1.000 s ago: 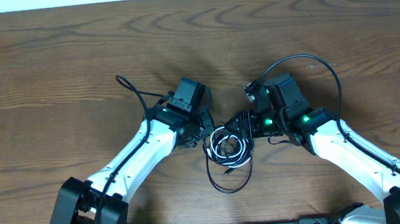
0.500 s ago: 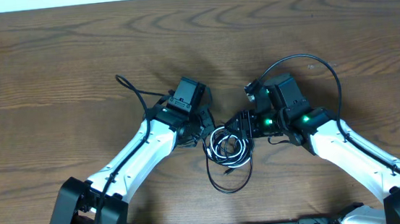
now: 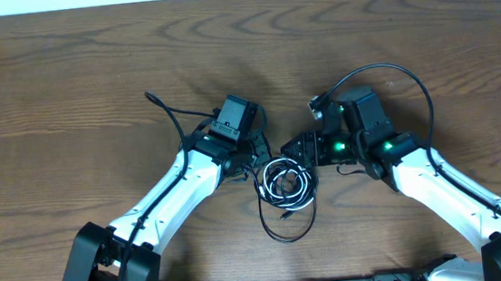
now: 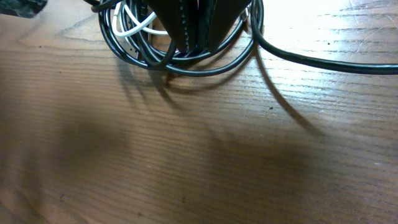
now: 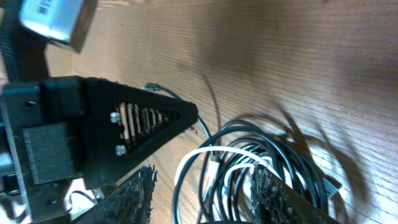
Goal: Untangle cables
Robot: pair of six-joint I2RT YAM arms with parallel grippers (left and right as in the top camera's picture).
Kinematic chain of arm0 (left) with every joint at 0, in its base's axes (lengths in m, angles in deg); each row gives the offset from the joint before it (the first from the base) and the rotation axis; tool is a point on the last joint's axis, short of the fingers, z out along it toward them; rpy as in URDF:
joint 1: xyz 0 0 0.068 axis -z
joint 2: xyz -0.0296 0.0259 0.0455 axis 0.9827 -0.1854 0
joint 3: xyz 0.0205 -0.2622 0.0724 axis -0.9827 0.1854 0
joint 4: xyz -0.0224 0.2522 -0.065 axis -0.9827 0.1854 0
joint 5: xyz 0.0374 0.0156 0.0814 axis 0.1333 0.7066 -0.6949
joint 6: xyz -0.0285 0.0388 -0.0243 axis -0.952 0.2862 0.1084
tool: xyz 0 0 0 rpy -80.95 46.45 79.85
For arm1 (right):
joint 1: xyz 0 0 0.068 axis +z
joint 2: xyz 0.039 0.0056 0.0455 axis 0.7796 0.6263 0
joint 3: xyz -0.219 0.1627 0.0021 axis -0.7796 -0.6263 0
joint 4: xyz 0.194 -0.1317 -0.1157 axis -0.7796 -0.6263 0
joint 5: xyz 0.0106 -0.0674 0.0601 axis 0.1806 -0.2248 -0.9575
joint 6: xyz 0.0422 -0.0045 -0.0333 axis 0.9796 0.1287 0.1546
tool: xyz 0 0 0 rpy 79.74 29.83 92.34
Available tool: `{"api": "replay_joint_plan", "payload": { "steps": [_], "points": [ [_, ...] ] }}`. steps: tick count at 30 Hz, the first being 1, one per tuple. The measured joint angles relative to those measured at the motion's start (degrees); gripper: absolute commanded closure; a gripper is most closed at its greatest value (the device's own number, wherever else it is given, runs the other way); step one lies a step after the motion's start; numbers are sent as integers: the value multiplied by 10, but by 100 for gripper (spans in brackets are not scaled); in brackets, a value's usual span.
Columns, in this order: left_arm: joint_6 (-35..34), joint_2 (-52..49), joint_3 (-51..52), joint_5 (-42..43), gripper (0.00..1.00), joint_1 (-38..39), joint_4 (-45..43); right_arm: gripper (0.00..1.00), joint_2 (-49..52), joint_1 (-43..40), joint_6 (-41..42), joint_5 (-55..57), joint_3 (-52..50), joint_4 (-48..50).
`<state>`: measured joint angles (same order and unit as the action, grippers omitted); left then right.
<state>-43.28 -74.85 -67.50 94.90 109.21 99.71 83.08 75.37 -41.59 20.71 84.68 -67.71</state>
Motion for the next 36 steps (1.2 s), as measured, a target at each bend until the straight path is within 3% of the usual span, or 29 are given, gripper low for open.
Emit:
{"api": "replay_joint_plan", "payload": {
  "steps": [18, 25, 29, 30, 33, 36],
  "points": [
    [2, 0, 0, 1, 92, -6, -9, 48, 0, -12, 0, -17, 0, -14],
    [32, 0, 0, 100, 93, -46, -15, 50, 0, -91, -11, -82, 0, -27],
    [72, 1, -5, 167, 83, -74, 9, 51, 0, -138, -42, -116, 0, -89],
    [83, 6, -10, 173, 73, -74, 25, 51, 0, -155, -57, -116, 0, -116],
    [103, 31, -39, 171, 65, -64, 68, 52, 0, -188, -76, -108, 0, -154],
    [111, 60, -64, 158, 62, -32, 77, 51, 0, -214, -86, -87, 0, -177]
  ]
}}
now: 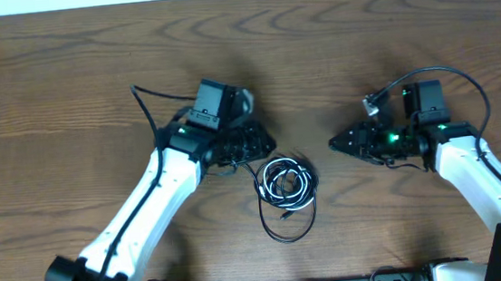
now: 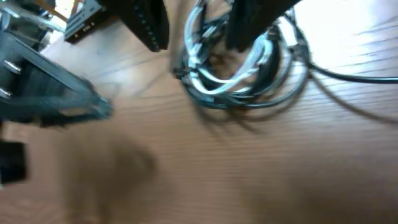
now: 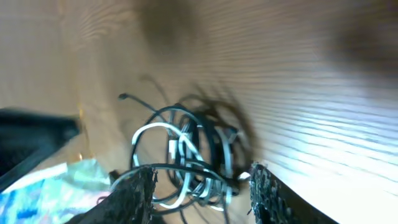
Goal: Untangle cables
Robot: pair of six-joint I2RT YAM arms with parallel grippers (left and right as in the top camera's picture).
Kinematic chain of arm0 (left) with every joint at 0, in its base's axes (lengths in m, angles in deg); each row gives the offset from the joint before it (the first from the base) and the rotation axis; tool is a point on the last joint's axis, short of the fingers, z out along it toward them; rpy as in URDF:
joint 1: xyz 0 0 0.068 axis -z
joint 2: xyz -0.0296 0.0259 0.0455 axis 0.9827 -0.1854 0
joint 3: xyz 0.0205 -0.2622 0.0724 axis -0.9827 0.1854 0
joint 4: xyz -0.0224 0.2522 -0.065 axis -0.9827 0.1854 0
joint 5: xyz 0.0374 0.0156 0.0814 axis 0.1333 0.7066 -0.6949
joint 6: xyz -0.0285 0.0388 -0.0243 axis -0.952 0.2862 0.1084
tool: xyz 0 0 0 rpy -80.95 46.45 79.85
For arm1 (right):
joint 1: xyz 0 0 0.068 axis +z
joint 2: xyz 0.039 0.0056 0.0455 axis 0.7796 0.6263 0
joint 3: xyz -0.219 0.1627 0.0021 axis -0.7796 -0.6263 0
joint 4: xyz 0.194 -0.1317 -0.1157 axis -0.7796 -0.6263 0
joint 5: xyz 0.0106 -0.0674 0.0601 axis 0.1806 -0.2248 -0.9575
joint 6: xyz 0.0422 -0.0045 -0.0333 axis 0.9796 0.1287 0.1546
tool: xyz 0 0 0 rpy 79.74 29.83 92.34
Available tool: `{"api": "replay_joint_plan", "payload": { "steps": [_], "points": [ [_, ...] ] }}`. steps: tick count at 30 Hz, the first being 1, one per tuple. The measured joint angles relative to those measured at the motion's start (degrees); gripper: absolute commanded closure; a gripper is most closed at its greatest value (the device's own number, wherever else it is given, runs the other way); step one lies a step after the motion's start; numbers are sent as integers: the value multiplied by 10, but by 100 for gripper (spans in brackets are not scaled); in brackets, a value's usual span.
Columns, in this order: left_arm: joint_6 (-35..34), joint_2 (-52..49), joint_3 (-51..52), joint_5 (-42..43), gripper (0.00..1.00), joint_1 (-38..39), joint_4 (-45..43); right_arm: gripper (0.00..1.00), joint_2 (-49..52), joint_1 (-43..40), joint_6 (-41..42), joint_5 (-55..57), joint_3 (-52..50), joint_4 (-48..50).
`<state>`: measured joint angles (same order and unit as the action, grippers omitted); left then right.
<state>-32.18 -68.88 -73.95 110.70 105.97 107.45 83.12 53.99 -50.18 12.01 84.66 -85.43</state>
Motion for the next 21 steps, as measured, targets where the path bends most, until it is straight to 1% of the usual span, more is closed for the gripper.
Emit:
{"api": "replay_joint_plan", "payload": {
  "steps": [4, 7, 8, 10, 11, 12, 16, 21],
  "points": [
    [1, 2, -8, -30, 62, 71, 12, 50, 0, -12, -5, 33, 0, -23],
    [-7, -3, -8, -90, 64, 133, 20, 48, 0, -12, -5, 58, 0, -32],
    [-19, -8, -8, -121, 64, 166, 21, 48, 0, -12, -7, 67, 0, -32],
    [-40, -17, -8, -160, 64, 194, 19, 48, 0, -12, -7, 77, 0, -33],
    [-47, -27, -8, -180, 68, 212, 19, 48, 0, -12, -7, 82, 0, -33],
    [-53, -38, -8, -196, 69, 227, 16, 47, 0, -12, -7, 86, 0, -33],
    [-75, -96, -8, -231, 69, 257, -13, 47, 0, -12, -7, 94, 0, -33],
    [-81, -177, -8, -270, 68, 261, -58, 47, 0, -12, -7, 95, 0, -34]
  ]
}}
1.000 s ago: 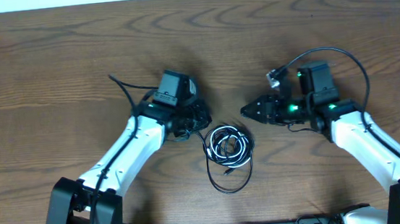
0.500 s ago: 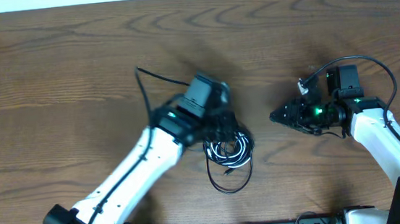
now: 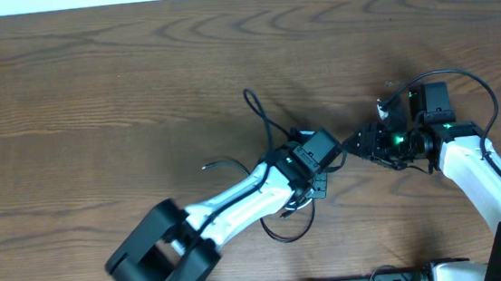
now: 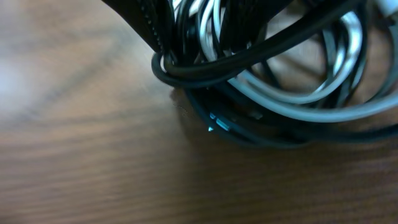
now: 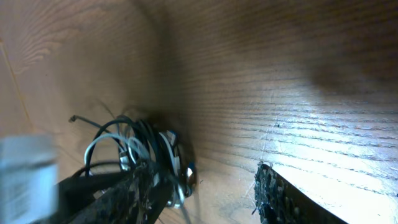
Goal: Untangle cables
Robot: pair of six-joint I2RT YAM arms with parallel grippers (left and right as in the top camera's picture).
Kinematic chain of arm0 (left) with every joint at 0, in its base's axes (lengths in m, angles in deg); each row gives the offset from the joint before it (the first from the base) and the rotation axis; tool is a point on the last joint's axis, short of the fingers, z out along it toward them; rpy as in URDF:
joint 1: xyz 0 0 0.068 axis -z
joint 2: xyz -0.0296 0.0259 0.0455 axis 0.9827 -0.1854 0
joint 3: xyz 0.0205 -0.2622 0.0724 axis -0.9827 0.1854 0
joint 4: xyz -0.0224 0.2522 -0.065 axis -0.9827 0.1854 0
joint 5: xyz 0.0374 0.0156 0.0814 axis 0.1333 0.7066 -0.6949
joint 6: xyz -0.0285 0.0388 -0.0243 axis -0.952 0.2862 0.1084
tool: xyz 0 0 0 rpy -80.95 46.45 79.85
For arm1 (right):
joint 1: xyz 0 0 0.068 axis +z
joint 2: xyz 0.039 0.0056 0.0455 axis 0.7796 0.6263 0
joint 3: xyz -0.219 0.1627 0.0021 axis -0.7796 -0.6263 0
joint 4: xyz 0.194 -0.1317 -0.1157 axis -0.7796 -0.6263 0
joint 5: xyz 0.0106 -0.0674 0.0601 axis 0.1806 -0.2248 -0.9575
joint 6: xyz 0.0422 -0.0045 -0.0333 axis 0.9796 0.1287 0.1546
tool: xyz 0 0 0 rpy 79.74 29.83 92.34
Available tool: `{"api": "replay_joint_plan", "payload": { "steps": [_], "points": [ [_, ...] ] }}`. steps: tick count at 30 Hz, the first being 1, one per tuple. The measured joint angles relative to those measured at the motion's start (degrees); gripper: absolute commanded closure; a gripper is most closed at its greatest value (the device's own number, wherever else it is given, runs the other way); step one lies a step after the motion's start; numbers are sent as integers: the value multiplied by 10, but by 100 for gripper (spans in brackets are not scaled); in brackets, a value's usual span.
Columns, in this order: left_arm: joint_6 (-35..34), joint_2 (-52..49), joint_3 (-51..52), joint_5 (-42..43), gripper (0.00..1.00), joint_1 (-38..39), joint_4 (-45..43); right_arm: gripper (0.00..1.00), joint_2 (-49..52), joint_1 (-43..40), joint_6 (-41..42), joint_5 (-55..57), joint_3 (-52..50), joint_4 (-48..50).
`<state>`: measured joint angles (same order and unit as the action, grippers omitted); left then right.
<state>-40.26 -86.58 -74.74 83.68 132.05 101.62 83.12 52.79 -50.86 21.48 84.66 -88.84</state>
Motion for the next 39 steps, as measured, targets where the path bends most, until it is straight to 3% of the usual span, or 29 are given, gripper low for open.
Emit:
{"api": "replay_joint_plan", "payload": {
  "steps": [1, 2, 10, 17, 21, 29, 35, 39],
  "points": [
    [-1, -11, 0, -7, 73, 0, -5, 47, 0, 0, 0, 0, 0, 0],
    [-1, -14, 0, -10, 92, 0, -9, 47, 0, 0, 0, 0, 0, 0],
    [-8, -11, -4, -23, 93, -8, -12, 51, 0, 0, 0, -1, 0, 0],
    [-10, 101, -3, -3, 92, -64, -7, 52, 0, 0, -2, -15, 0, -12],
    [-10, 167, -3, 68, 93, -112, -6, 52, 0, 0, -27, -63, 0, 1],
    [53, 205, -3, 357, 93, -276, -4, 47, 0, 0, -91, -303, 0, 89],
    [111, 205, -3, 499, 93, -339, -2, 50, 0, 0, -97, -344, 0, 91],
    [134, 200, -3, 514, 93, -338, 11, 51, 0, 0, -92, -314, 0, 84]
  ]
}}
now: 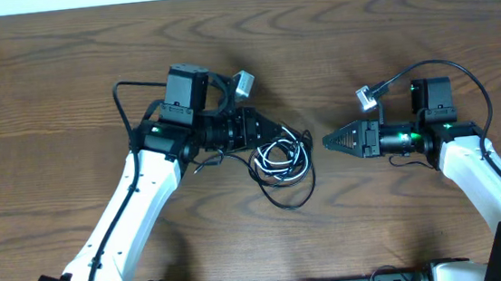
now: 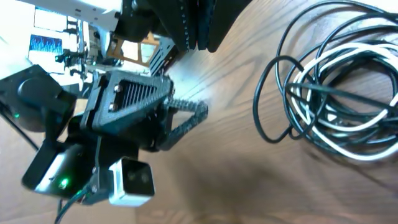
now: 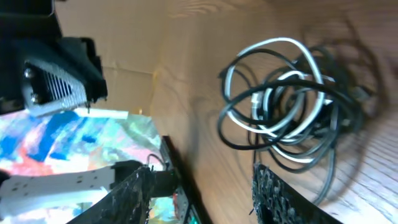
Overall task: Untangle cables
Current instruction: 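Lift the coil with the left gripper and swing it upward and right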
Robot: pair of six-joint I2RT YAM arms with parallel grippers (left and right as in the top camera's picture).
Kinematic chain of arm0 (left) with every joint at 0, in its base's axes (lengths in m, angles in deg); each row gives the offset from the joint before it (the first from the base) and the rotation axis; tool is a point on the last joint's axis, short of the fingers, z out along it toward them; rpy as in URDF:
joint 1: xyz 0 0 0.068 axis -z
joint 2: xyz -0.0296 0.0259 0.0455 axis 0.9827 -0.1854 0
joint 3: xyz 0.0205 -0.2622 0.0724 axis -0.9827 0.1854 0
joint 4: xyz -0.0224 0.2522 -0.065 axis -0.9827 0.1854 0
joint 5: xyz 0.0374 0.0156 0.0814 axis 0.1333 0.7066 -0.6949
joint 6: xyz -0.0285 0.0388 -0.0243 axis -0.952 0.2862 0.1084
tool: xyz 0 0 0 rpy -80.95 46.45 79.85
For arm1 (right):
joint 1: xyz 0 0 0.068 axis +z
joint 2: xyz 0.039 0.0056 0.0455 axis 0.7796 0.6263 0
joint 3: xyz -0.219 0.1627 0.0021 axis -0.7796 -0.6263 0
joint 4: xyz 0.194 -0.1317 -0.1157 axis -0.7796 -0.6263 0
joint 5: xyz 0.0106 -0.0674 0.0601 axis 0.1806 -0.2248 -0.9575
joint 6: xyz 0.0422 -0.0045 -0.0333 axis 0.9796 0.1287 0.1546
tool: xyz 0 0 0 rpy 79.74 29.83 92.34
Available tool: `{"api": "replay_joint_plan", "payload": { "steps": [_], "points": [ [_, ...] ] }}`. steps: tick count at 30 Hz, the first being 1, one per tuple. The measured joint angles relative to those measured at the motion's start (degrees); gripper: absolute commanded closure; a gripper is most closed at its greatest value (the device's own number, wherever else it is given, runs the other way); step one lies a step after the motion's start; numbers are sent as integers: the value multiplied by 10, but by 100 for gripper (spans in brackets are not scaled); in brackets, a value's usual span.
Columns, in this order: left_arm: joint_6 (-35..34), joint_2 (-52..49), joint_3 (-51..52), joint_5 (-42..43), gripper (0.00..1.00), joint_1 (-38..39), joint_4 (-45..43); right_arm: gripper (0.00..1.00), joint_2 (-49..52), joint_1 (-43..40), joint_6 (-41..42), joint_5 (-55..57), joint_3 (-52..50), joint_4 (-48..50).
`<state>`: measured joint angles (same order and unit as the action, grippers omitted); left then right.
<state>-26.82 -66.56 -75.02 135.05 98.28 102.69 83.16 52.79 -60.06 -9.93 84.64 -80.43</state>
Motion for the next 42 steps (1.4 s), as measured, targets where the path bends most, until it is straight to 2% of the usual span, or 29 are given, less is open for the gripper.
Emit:
{"api": "replay_joint_plan", "payload": {
  "steps": [6, 9, 11, 13, 20, 26, 29, 33, 35, 37, 38, 40, 41, 42],
  "points": [
    [2, -37, 0, -127, 91, 56, 23, 51, 0, 0, 10, 129, 0, -55],
    [-7, -46, -14, -226, 83, 108, 77, 50, 0, 0, 12, 169, 0, -64],
    [-19, -50, -54, -305, 74, 143, 132, 50, 0, 0, 17, 203, 0, -70],
    [-29, -50, -104, -369, 73, 172, 152, 48, 0, 0, 27, 237, 0, -75],
    [-63, -67, -145, -480, 72, 281, 121, 37, 0, -1, 91, 385, 0, -106],
    [-78, -205, -145, -542, 71, 334, 51, 36, 0, -35, 128, 481, 0, -127],
    [-87, -253, -145, -582, 57, 334, 33, 36, 0, -54, 136, 506, 0, -130],
    [-89, -285, -145, -636, 48, 334, 19, 36, 0, -55, 141, 515, 0, -131],
    [-89, -302, -145, -650, 48, 334, 19, 36, 0, -55, 141, 517, 0, -131],
    [-89, -320, -145, -664, 48, 334, 18, 36, 0, -55, 141, 518, 0, -131],
    [-89, -327, -145, -669, 52, 334, 18, 36, 0, -55, 141, 518, 0, -131],
    [-87, -346, -145, -687, 81, 334, 16, 36, 0, -55, 141, 518, 0, -131],
    [-87, -350, -146, -695, 92, 334, 16, 36, 0, -55, 141, 518, 0, -131],
    [-89, -352, -146, -697, 92, 334, 17, 37, 0, -55, 141, 518, 0, -131]
  ]
}}
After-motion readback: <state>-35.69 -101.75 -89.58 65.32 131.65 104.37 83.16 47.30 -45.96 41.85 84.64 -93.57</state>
